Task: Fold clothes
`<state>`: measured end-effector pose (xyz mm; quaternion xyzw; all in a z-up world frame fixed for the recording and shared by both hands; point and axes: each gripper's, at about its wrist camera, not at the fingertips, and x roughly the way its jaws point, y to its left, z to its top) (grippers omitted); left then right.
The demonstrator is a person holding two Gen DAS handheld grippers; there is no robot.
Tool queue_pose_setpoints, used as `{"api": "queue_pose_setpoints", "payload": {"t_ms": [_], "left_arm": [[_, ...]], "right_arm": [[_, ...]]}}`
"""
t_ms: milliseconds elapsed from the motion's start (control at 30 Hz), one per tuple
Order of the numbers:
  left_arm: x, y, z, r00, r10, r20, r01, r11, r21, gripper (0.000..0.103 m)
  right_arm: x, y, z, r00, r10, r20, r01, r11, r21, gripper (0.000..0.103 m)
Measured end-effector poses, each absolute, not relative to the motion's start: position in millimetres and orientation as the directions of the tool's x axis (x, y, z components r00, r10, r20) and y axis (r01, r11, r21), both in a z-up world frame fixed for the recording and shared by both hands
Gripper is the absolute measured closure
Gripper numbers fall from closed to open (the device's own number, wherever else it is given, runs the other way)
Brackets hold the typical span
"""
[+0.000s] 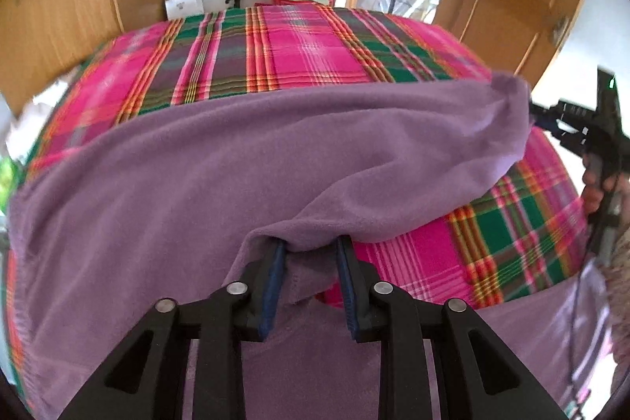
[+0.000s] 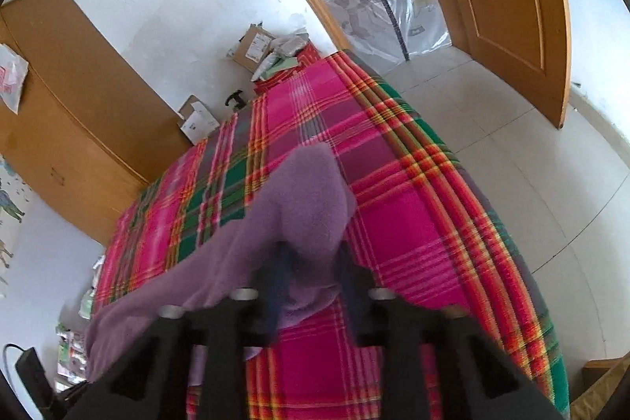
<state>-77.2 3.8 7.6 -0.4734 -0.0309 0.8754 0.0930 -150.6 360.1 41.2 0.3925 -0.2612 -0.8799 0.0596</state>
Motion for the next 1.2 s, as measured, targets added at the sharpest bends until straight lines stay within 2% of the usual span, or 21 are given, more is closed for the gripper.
{"api": "queue_pose_setpoints", "payload": {"t_ms": [133, 300, 400, 467, 533, 633, 1000, 1067, 1133, 1200], "left_arm": [[-70.4, -6.4, 14.1, -0.546, 0.235, -0.804, -0.150, -0.972, -0.182, 0.096], [-59.1, -17.1, 24.9, -0.559, 0.266, -0.786, -0.157, -0.964, -0.215, 0.097], [-54.0, -19.0, 25.9, -0.551, 0.280, -0.786, -0.172, -0.960, -0.221, 0.097], [-51.9, -13.6, 22.8, -0.535, 0.271, -0.800, -0.196, -0.961, -0.195, 0.094], [-49.6, -3.5, 19.7, -0.522, 0.252, -0.815, -0.229, -0.962, -0.150, 0.080], [-46.6, 10.2, 16.4, -0.519, 0.232, -0.823, -0.271, -0.957, -0.099, 0.074], [-58.9, 30.4, 2.6, -0.506, 0.125, -0.853, -0.307, -0.951, 0.043, 0.073], [-60.8, 33.4, 0.6, -0.503, 0.105, -0.858, -0.312, -0.948, 0.066, 0.074], [-61.5, 32.1, 0.4, -0.497, 0.102, -0.862, -0.317, -0.946, 0.070, 0.089], [-60.3, 23.3, 3.8, -0.489, 0.132, -0.862, -0.319, -0.947, 0.036, 0.094]], "right_arm": [[-140.9, 365.8, 56.3, -0.718, -0.301, -0.627, -0.102, -0.846, 0.523, 0.095], [-124.8, 369.3, 83.6, -0.764, -0.261, -0.590, -0.095, -0.859, 0.504, 0.096], [-121.3, 368.6, 93.6, -0.776, -0.195, -0.600, -0.124, -0.885, 0.448, 0.096], [-121.0, 367.3, 94.1, -0.771, -0.148, -0.619, -0.159, -0.897, 0.412, 0.098], [-121.8, 367.0, 94.0, -0.772, -0.133, -0.622, -0.172, -0.898, 0.406, 0.099], [-123.5, 366.6, 93.6, -0.771, -0.118, -0.625, -0.181, -0.901, 0.393, 0.099], [-131.2, 366.3, 89.0, -0.762, -0.105, -0.639, -0.181, -0.913, 0.366, 0.099], [-133.3, 364.5, 89.7, -0.761, -0.097, -0.642, -0.183, -0.917, 0.356, 0.100], [-135.5, 362.7, 90.3, -0.759, -0.090, -0.645, -0.184, -0.921, 0.345, 0.100], [-135.2, 362.5, 92.6, -0.763, -0.088, -0.640, -0.183, -0.921, 0.344, 0.100]]}}
